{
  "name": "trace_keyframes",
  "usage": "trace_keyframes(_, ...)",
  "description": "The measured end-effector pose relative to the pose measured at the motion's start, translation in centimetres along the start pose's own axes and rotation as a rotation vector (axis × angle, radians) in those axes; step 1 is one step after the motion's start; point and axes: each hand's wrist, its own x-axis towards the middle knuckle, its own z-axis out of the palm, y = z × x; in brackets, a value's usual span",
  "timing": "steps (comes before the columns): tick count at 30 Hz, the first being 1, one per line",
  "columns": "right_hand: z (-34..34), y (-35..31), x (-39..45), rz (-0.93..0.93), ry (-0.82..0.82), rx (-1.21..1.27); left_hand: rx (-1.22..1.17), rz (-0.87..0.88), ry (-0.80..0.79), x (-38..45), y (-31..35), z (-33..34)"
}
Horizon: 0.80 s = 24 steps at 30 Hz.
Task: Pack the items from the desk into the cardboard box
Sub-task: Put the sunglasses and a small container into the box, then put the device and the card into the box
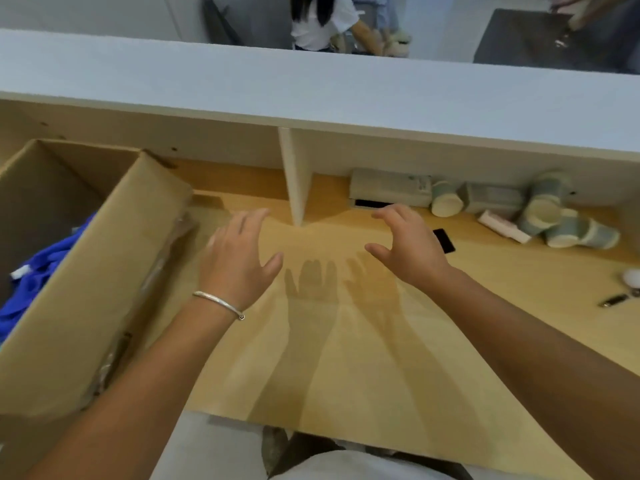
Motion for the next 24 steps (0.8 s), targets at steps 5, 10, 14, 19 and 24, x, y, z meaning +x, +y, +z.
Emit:
trace_keyframes(5, -0.7, 8.0, -0.9, 0.119, -0.033, 0.001, -0.012, 0.095, -0.058, 3.2, 5.8, 6.0)
trace_keyframes(10, 0.4, 14.2, -0.1, 0.160, -0.056, 0.026, -0.019, 0.194, -0.111, 7.9, 9.6, 12.5)
trace_keyframes(14, 2.4, 17.8, 1.7, 0.186, -0.090, 0.013, -0.010, 0.193, -0.195, 13.4, 10.9, 18.1)
trace_keyframes(19, 4.7, 20.5, 3.6, 0.216, -0.120, -0.002, 0.087, 0.204, -0.324, 20.4, 10.6, 23.6)
trace_keyframes(24, 6.1, 21.7, 4.6, 0.244, -0.208, -0.041, 0.167, 0.274, -0.393, 24.9, 10.4, 25.3)
